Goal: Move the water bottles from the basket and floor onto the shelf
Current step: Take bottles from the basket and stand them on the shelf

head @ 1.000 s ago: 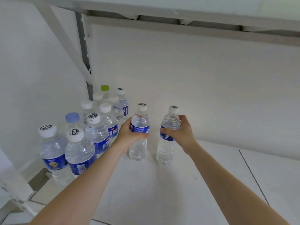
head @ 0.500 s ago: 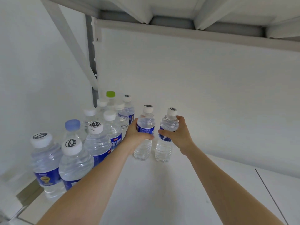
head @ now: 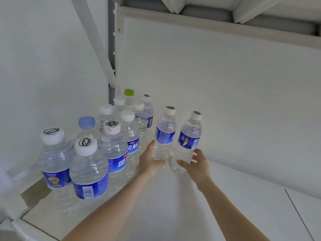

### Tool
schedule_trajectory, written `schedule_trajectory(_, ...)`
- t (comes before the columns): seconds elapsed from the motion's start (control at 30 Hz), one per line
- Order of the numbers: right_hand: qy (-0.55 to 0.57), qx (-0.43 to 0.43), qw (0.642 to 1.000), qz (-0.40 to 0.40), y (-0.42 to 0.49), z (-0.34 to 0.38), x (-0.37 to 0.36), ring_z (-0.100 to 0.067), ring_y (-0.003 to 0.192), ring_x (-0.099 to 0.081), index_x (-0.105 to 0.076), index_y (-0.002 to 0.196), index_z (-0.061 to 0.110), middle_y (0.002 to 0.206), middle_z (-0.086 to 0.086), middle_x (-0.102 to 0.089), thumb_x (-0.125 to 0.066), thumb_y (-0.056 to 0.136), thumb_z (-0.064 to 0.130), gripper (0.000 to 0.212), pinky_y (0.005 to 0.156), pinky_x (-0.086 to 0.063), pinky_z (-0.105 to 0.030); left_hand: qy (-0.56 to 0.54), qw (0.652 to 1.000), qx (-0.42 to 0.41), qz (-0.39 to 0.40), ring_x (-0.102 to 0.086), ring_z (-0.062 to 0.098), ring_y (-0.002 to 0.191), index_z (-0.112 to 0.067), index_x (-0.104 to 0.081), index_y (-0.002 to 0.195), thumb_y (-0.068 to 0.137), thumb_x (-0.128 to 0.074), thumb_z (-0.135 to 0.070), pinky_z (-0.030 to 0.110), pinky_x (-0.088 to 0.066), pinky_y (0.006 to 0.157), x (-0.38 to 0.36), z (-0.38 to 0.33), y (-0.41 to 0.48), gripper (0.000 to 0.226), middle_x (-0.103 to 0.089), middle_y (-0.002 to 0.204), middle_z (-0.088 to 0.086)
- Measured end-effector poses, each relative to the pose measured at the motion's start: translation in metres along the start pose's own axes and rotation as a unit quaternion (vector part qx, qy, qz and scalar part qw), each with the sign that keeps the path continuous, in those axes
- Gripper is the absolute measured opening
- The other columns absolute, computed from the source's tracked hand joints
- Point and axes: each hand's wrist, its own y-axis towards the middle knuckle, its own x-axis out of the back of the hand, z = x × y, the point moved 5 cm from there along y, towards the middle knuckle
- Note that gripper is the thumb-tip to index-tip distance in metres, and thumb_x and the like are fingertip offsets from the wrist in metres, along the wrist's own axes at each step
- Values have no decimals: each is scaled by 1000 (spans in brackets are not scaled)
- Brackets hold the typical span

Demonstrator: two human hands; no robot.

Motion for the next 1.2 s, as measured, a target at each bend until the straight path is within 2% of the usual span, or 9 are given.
schedule_trajectory(0.17, -15, 6, 1000, 1, 8, 1, -5, -14, 93, -65, -50, 115, 27, 105, 10, -61, -85, 70, 15, 59, 62, -47, -21, 30, 1000, -5, 1, -46, 21, 132, -26, -29, 151, 75, -79, -11, 18, -37, 85, -6, -5, 15, 92, -46, 148, -1)
schedule_trajectory(0.33, -18, 3, 1000, 10, 17, 2, -10, -11, 91, -63, -48, 115, 29, 100, 13, -59, -85, 71, 15, 59, 66, -50, -24, 40, 999, -13, 8, -45, 23, 134, -25, -27, 151, 77, -79, -12, 25, -39, 97, -9, -5, 25, 92, -44, 150, 0)
schedule_trajectory(0.43, -9, 5, 1000, 12, 22, 2, -14, -16, 96, -64, -48, 118, 26, 106, 6, -62, -85, 71, 14, 61, 75, -52, -30, 45, 999, -18, 15, -42, 23, 137, -24, -24, 153, 78, -78, -14, 30, -37, 105, -10, -6, 26, 92, -41, 152, 0)
schedule_trajectory(0.57, -5, 10, 1000, 18, 25, 3, -17, -18, 97, -65, -48, 121, 24, 112, 1, -63, -85, 71, 14, 63, 77, -53, -30, 61, 998, -19, 25, -39, 24, 139, -23, -19, 154, 79, -78, -15, 30, -34, 108, -9, -5, 26, 95, -35, 156, 1)
schedule_trajectory(0.73, -22, 4, 999, 36, 18, 4, -13, -22, 106, -63, -45, 133, 20, 122, -3, -62, -84, 71, 15, 73, 93, -53, -41, 77, 997, -11, 30, -38, 25, 140, -25, -16, 154, 81, -76, -13, 36, -35, 113, -7, -1, 23, 95, -34, 156, 4)
schedule_trajectory(0.8, -36, 3, 999, 29, 10, 5, -9, -20, 106, -61, -44, 135, 22, 124, 0, -60, -83, 73, 21, 73, 91, -51, -36, 67, 997, 0, 29, -38, 25, 140, -27, -17, 154, 84, -73, -14, 39, -35, 113, -5, 3, 16, 90, -35, 155, 8)
schedule_trajectory(0.93, -116, 15, 993, -1, -13, 6, 3, -21, 110, -56, -43, 139, 21, 131, -5, -57, -75, 83, 29, 65, 85, -43, -28, 122, 992, -27, 9, -44, 26, 136, -22, -28, 152, 94, -60, -21, 33, -34, 109, 5, 4, -7, 65, -43, 150, 10)
schedule_trajectory(1.03, -208, 50, 977, -10, -37, 10, 11, -23, 116, -55, -41, 140, 21, 135, -5, -56, -68, 86, 30, 60, 90, -46, -34, 170, 984, -48, 1, -45, 28, 134, -15, -36, 148, 97, -55, -21, 32, -33, 107, 11, -1, -31, 55, -48, 146, 12)
schedule_trajectory(1.2, -407, 123, 905, -32, -87, 21, 22, -25, 125, -48, -36, 144, 21, 140, 0, -52, -55, 91, 37, 59, 98, -37, -39, 235, 968, -94, 0, -44, 31, 132, -9, -40, 145, 97, -53, -19, 34, -31, 106, 18, -10, -91, 51, -50, 142, 17)
